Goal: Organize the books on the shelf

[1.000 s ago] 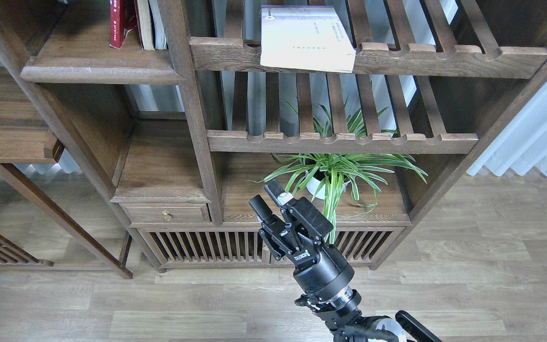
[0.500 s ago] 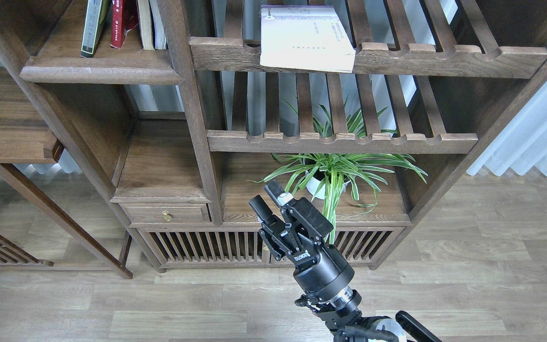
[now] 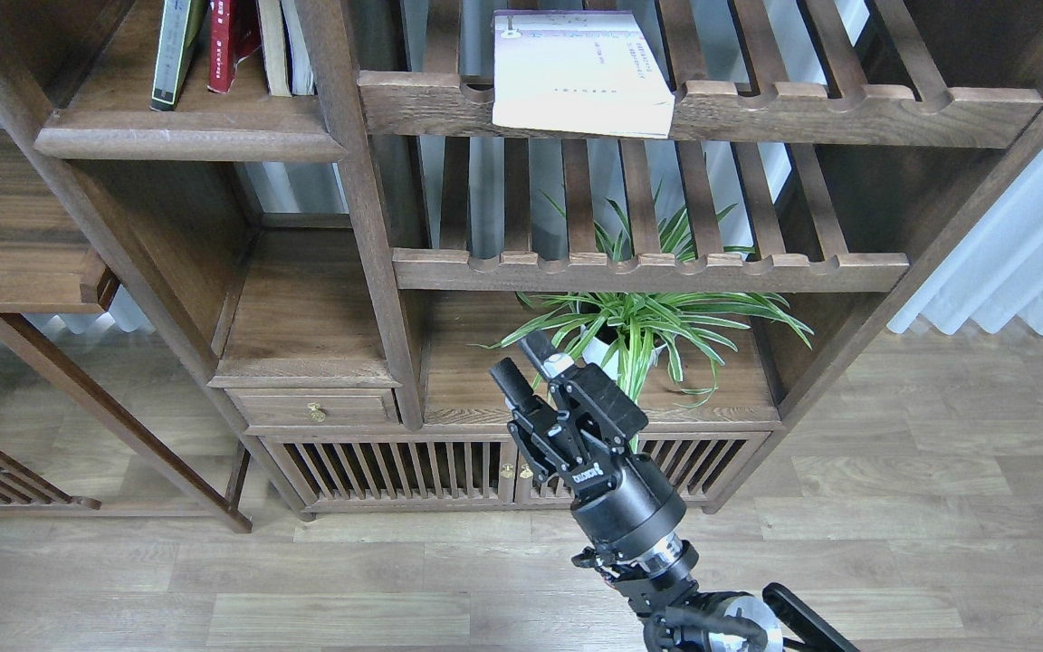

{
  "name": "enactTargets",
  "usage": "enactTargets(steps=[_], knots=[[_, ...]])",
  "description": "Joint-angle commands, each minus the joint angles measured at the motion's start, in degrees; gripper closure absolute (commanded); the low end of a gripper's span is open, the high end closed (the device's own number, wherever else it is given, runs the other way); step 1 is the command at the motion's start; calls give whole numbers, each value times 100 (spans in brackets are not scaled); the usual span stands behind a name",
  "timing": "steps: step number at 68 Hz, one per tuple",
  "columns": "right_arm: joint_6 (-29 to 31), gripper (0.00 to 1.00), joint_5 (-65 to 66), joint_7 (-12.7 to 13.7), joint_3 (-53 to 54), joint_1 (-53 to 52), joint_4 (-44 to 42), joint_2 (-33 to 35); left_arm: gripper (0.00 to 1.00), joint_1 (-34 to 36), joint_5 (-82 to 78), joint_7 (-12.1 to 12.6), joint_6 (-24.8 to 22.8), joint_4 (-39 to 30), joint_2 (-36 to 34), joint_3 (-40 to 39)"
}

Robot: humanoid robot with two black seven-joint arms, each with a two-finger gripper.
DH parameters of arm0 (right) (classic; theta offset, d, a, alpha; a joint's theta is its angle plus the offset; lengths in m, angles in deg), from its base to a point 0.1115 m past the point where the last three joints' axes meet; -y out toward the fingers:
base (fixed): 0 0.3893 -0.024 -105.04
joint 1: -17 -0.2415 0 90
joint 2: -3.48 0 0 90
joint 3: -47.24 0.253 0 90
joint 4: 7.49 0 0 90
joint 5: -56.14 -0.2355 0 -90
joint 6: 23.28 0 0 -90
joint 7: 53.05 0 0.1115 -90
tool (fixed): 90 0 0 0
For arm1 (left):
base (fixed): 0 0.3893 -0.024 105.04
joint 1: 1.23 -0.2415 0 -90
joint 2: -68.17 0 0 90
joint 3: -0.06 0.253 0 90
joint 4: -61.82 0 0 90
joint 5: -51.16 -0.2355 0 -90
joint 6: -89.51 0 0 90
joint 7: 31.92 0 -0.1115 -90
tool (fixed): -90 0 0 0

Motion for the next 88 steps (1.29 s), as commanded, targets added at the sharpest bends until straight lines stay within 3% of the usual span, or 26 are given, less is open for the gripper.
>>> enactTargets(steps=[1,15,31,47,60,74,88], knots=[[0,39,-9,0,187,-73,9,4,0,-210,227,60,0,-622,-432,-2],[0,38,9,0,205,-197,9,-14,0,-790,1106,323,0,-1975,-1636,16],[0,38,9,0,223,-688,8,21,0,-1730,1757,323,0,-3161,-2067,33],[0,34,202,0,205,-1215,0,13,0,-2696,1748,297,0,-3742,-2304,-10],[0,33,211,0,187,-1515,0,-23,0,-3303,1862,218,0,-3812,-2603,-72],[-400,28,299,-9,135,-1524,-44,-23,0,-4419,1933,227,0,-3839,-2525,-959],[-919,28,536,-167,205,-1796,-167,-23,0,-5026,1924,244,0,-3821,-2331,-1469]])
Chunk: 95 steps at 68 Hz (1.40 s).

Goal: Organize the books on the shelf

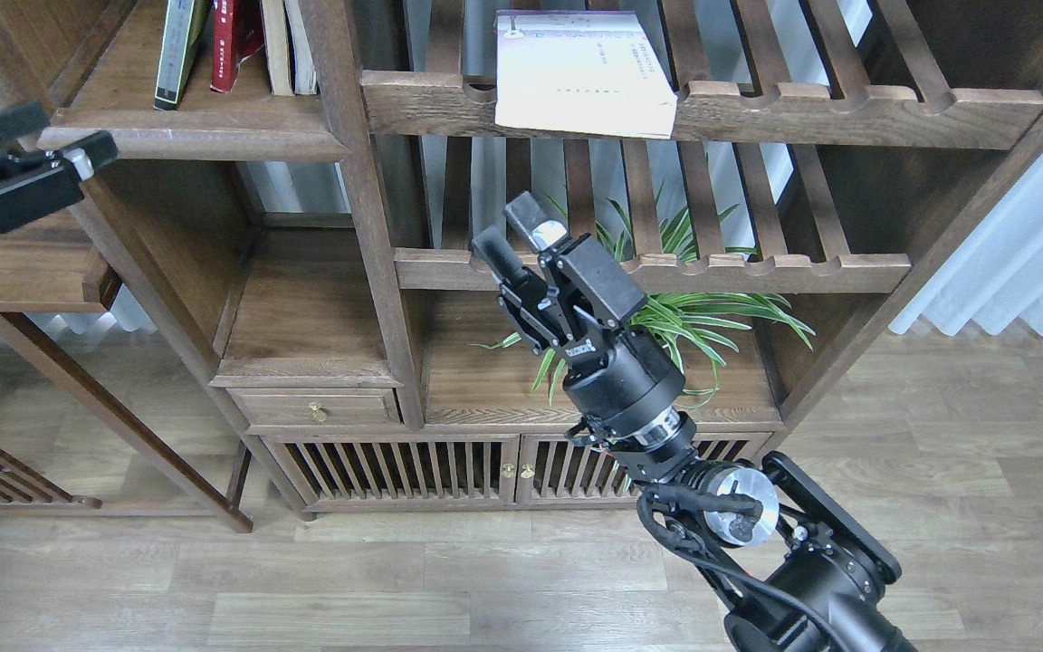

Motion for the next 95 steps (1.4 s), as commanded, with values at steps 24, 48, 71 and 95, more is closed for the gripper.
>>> enactTargets(steps=[24,48,71,95], knots=[[-1012,28,188,-427,238,-870,-338,0,0,-1955,-166,513,-1,1,1291,-1665],[-1276,28,127,-436,704,-1625,-1129,0,0,-2246,-166,522,-1,36,1546,-2096],[-1548,32,92,-445,1328,-1802,-1235,0,0,-2246,-201,531,-1,54,1792,-2123],[-943,96,118,-348,1153,-1318,-1165,0,0,-2246,-210,531,-1,71,1836,-2184]])
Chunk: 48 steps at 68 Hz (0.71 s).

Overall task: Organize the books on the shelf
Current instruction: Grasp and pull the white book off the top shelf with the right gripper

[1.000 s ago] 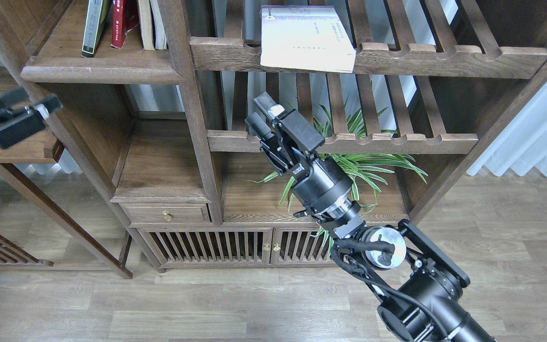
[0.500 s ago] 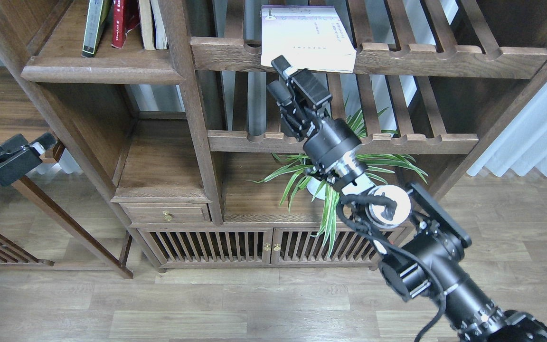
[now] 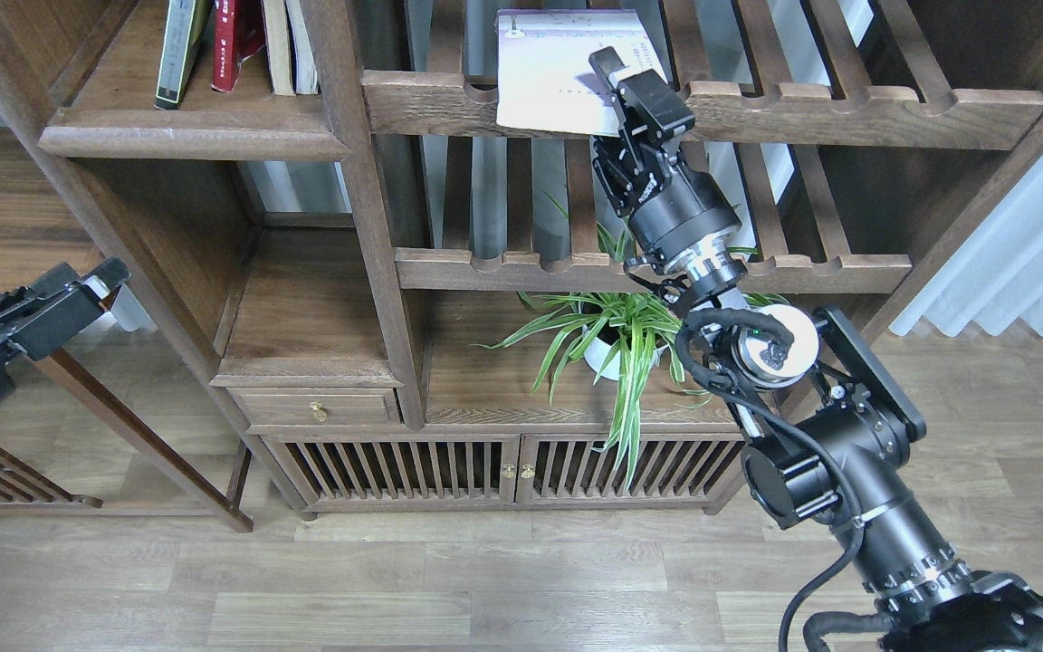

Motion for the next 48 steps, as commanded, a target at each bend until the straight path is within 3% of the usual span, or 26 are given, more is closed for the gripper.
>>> enactTargets(steps=[1,7,11,16,31,42,48], knots=[[456,97,88,181,-221,260,24,0,0,1,9,0,0,10,3,-55],[860,97,88,471,-599,418,33,0,0,1,9,-18,0,45,47,-90],[1465,98,70,611,-809,567,85,0,0,1,9,-35,0,54,239,-152],[1965,99,70,638,-1073,708,138,0,0,-8,27,-35,0,63,583,-231],[1965,99,70,629,-1636,1665,920,509,0,-402,88,-96,0,63,1680,-240],[1965,98,62,664,-1829,2193,833,1027,0,-1052,693,-79,0,80,2358,-126],[1965,98,-44,796,-1803,2272,508,1221,0,-1282,1449,-79,0,71,2367,173]])
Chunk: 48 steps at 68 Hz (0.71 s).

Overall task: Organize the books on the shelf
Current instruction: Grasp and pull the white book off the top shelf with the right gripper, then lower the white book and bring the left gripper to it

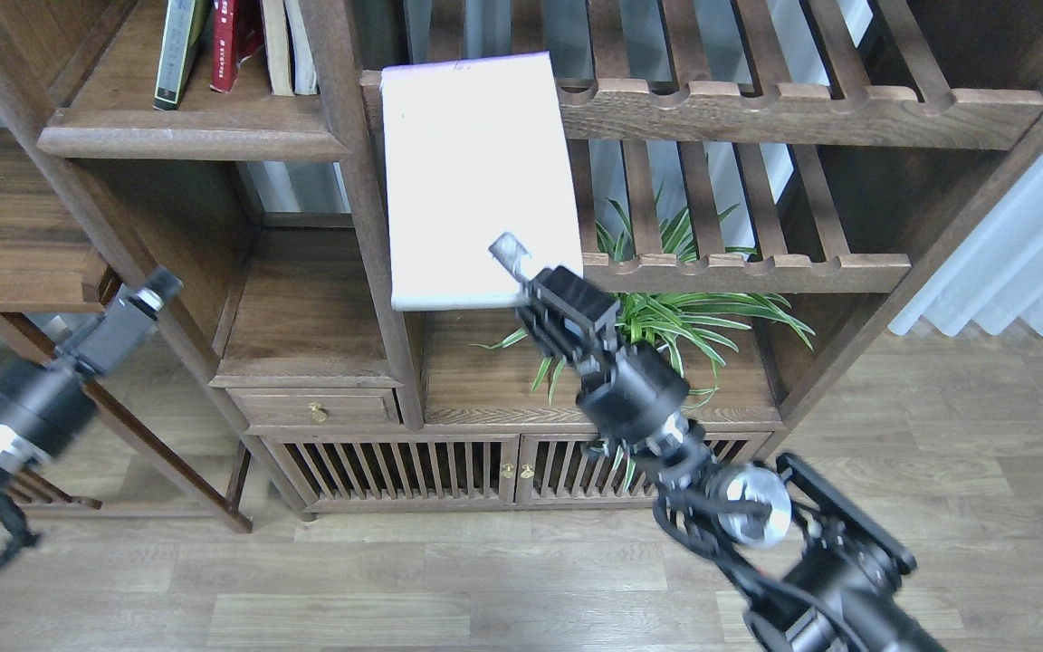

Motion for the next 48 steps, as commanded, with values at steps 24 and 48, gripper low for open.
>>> enactTargets(steps=[24,48], knots=[[-1,97,-138,691,-780,206,-511,-8,1,-384,2108,-160,0,-367,29,1450],[-1,97,257,709,-1053,320,-520,-509,4,-297,2073,-204,0,-376,248,1793]])
